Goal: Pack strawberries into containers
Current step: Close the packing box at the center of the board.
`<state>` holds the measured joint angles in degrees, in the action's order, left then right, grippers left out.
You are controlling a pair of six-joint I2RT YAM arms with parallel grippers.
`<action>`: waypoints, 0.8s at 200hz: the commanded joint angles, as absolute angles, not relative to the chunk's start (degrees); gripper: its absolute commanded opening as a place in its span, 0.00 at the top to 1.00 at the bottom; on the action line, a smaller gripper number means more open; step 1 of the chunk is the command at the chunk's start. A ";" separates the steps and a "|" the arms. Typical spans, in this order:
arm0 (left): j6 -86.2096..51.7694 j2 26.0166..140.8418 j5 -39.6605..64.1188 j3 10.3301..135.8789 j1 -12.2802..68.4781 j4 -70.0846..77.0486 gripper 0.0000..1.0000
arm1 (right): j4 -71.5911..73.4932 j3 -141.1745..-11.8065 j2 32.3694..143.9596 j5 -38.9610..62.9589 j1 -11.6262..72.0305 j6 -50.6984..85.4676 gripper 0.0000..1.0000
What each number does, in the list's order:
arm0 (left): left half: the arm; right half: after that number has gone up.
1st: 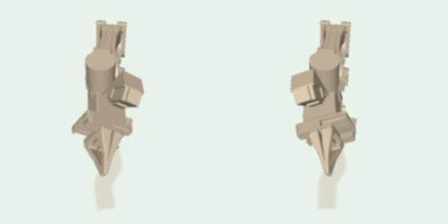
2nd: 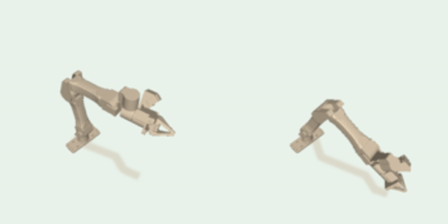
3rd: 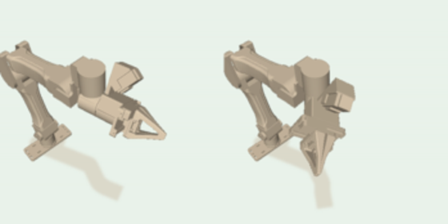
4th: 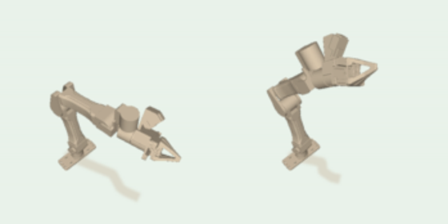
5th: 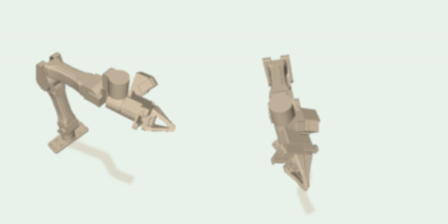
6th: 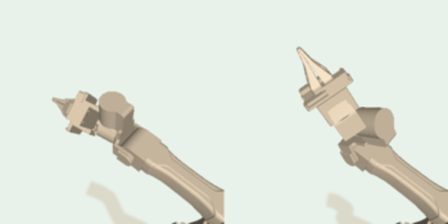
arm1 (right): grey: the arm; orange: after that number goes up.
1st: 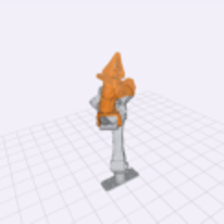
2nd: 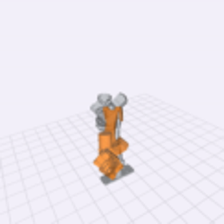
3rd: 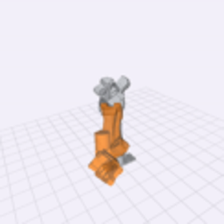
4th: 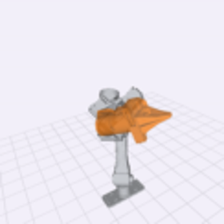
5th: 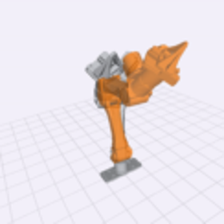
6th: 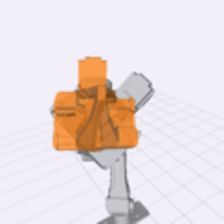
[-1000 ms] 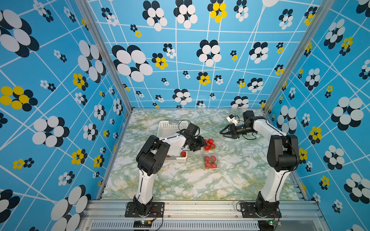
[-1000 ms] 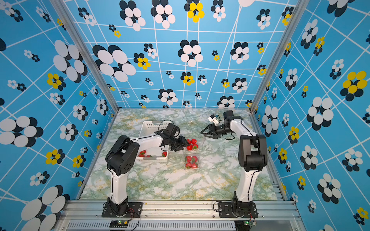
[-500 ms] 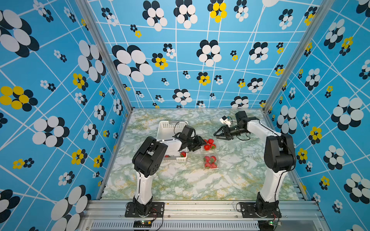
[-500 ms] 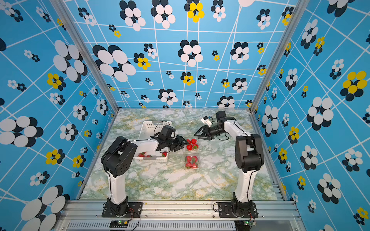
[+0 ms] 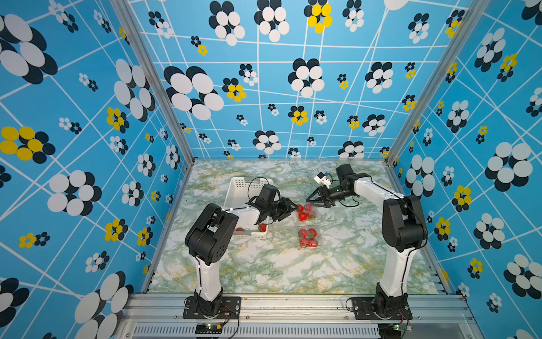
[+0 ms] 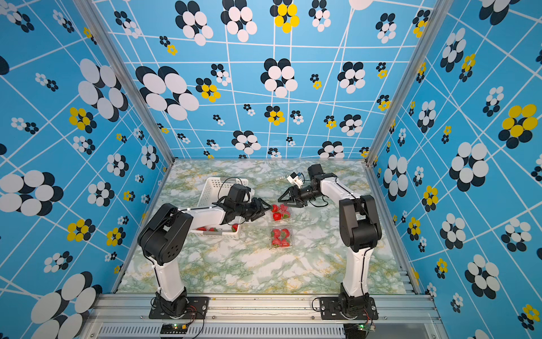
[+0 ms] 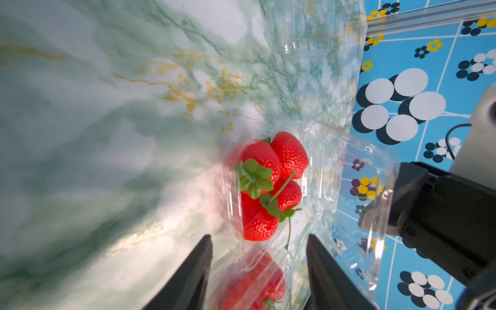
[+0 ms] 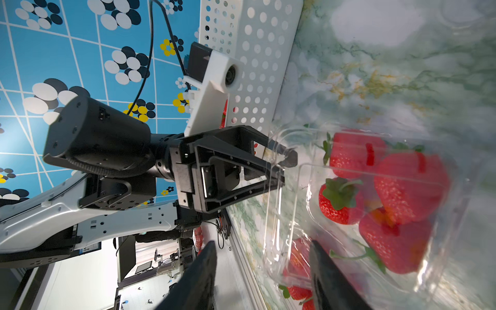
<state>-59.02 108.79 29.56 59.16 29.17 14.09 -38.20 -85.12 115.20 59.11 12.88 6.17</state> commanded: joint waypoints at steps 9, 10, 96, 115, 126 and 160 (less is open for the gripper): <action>-60.37 108.47 29.71 57.13 28.74 18.72 0.43 | -36.60 -86.55 117.35 60.13 14.36 8.09 0.44; -60.42 108.42 29.71 57.04 28.70 18.85 0.43 | -36.54 -86.56 117.39 60.17 14.39 8.18 0.44; -62.45 106.35 27.76 51.68 27.69 24.91 0.43 | -34.55 -87.36 121.12 60.03 15.64 10.63 0.46; -63.40 106.34 26.58 49.95 27.25 26.56 0.44 | -34.61 -87.53 121.67 59.94 15.72 10.77 0.47; -63.50 105.05 26.00 48.99 27.09 27.11 0.44 | -34.71 -87.89 122.24 59.77 15.97 10.94 0.47; -64.18 105.92 27.20 49.44 26.98 29.19 0.44 | -34.72 -89.36 123.76 59.33 16.74 11.49 0.47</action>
<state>-62.70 106.69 27.57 49.98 27.49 26.28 -35.03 -87.50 122.08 59.07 15.75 10.61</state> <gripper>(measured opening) 0.562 0.530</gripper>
